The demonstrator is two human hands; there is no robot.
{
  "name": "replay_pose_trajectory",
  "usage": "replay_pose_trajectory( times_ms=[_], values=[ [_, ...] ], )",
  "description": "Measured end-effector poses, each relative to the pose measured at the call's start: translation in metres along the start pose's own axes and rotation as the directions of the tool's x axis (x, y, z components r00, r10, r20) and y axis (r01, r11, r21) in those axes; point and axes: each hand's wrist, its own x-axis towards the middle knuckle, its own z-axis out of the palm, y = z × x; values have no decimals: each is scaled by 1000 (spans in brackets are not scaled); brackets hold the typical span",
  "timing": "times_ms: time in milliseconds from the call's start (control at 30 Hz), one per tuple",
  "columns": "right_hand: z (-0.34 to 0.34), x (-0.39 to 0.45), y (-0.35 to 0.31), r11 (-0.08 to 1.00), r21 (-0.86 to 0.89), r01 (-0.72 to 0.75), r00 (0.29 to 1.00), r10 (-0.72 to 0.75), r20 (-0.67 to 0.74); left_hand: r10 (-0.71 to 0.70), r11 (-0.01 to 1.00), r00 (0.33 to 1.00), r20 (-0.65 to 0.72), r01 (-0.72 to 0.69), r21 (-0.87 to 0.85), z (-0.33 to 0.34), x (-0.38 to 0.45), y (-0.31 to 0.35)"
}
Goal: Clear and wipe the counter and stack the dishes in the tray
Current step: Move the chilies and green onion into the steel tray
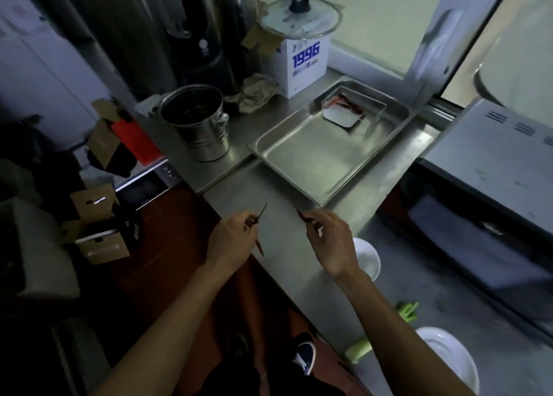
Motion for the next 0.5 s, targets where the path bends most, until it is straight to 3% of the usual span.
replay_pose_trajectory(
  times_ms=[267,500],
  values=[
    [-11,41,35,995,-39,-93,988,88,-124,71,997,993,99,-66,-49,24,70,25],
    [-10,117,53,971,-119,-209,956,177,-233,195,971,972,128,-173,-166,39,190,48]
  ],
)
